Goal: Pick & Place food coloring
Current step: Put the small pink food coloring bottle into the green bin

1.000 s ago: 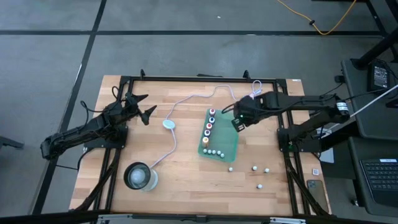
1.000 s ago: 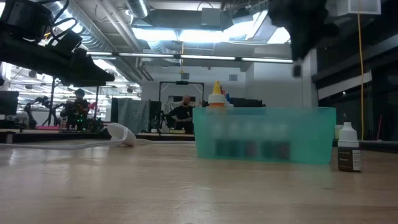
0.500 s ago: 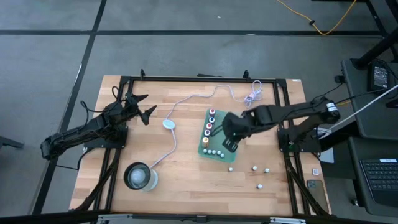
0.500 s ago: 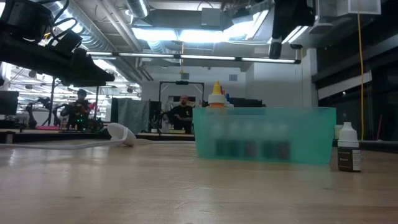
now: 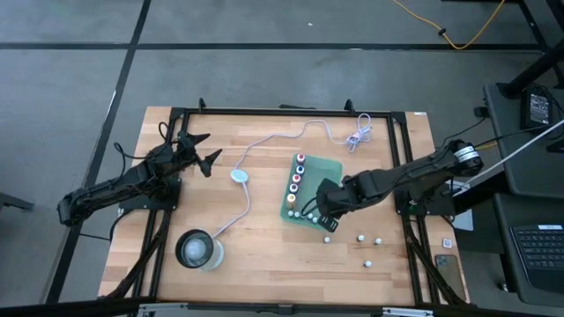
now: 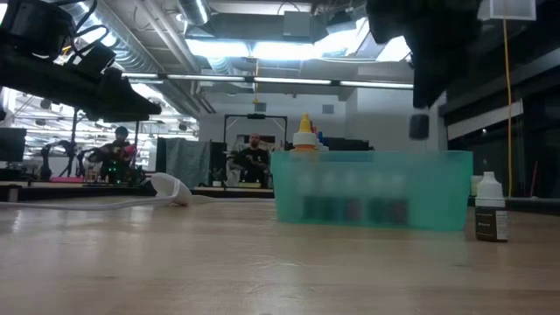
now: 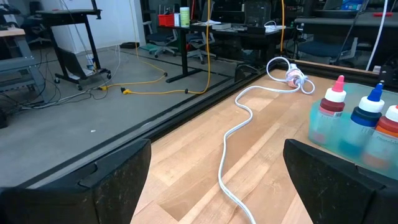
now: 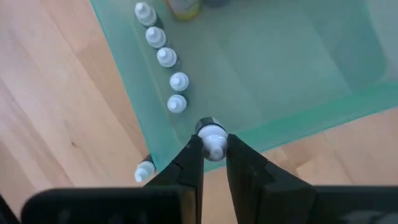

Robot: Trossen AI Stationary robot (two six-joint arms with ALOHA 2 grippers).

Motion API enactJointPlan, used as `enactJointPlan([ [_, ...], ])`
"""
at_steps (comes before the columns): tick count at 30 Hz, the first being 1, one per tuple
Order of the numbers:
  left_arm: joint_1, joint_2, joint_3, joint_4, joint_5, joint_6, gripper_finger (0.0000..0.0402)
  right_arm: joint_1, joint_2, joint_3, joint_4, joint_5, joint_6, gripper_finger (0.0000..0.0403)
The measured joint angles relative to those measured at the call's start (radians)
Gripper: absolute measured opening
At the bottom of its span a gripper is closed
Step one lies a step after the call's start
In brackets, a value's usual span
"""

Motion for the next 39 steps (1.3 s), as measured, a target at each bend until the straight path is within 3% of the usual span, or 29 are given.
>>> enactJointPlan([
  [8,0.0,0.0,0.0,0.0,0.0,0.0,0.0361,0.019,0.015,-0.097,0.079,0.0,0.027,0.0054],
  [35,0.0,0.0,0.0,0.0,0.0,0.0,0.0361,0.031,0.235,-0.058,0.166,-0.047,-0.103,0.0053],
  [39,0.0,0.0,0.0,0.0,0.0,0.0,0.0361,0.03,0.235,-0.058,0.165,-0.086,-0.082,0.0074],
])
